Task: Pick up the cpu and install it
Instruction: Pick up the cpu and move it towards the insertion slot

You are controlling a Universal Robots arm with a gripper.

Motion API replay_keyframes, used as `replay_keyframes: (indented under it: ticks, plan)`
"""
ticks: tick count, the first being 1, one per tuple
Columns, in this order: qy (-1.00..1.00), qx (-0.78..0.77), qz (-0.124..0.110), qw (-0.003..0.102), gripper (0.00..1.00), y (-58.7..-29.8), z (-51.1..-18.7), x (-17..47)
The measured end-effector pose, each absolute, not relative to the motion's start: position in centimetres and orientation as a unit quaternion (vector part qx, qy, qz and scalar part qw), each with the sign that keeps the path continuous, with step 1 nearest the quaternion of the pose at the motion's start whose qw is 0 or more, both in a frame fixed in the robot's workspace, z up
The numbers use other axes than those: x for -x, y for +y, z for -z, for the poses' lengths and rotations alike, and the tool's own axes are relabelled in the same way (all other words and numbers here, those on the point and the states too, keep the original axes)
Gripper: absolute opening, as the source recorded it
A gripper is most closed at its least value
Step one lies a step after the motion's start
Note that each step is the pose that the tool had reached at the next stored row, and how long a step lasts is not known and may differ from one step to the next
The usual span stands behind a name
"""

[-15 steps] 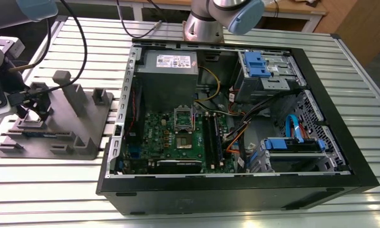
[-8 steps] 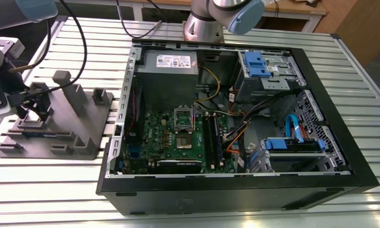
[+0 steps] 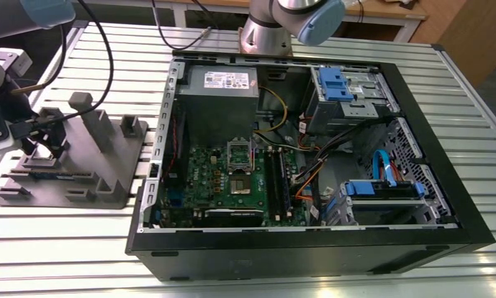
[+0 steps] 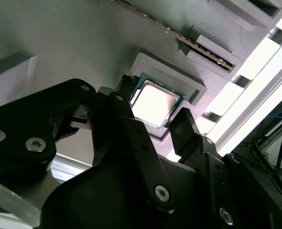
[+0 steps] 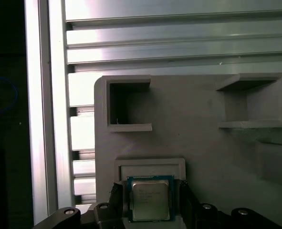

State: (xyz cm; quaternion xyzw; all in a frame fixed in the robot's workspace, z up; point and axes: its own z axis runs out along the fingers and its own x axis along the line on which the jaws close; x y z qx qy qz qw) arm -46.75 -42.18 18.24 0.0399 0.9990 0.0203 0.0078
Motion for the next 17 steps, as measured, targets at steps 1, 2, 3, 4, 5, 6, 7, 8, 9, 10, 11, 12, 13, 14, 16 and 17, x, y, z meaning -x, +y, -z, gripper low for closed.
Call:
replay_keyframes:
  ticks: [1, 2, 3, 4, 5, 6, 7, 8, 9, 10, 11, 12, 13, 14, 16, 17]
  plan:
    - [0.999, -0.04, -0.02, 0.008, 0.59, -42.17, -18.25, 46.75]
    - [0.999, -0.04, -0.02, 0.008, 0.59, -42.16, -18.25, 46.75]
    - [0.999, -0.04, -0.02, 0.008, 0.59, -42.15, -18.25, 46.75]
    - [0.999, -0.04, -0.02, 0.008, 0.59, -42.15, -18.25, 46.75]
    - [0.999, -0.04, -0.02, 0.008, 0.59, -42.14, -18.25, 46.75]
    - [0.999, -0.04, -0.02, 0.008, 0.59, -42.14, -18.25, 46.75]
    - [0.999, -0.04, -0.02, 0.008, 0.59, -42.12, -18.25, 46.75]
    - [0.999, -0.04, -0.02, 0.008, 0.59, -42.1, -18.25, 46.75]
    - [0.999, -0.04, -0.02, 0.008, 0.59, -42.09, -18.25, 46.75]
    - [0.999, -0.04, -0.02, 0.008, 0.59, -42.06, -18.25, 46.75]
    - [0.999, -0.04, -0.02, 0.008, 0.59, -42.05, -18.24, 46.75]
    - [0.999, -0.04, -0.02, 0.008, 0.59, -42.05, -18.25, 46.75]
    - [0.999, -0.04, -0.02, 0.008, 0.59, -42.05, -18.25, 46.75]
    - [0.999, -0.04, -0.02, 0.008, 0.59, -42.05, -18.29, 46.75]
    - [0.999, -0.04, -0.02, 0.008, 0.59, -42.05, -18.3, 46.74]
    - [0.999, -0.04, -0.02, 0.008, 0.59, -42.05, -18.3, 46.75]
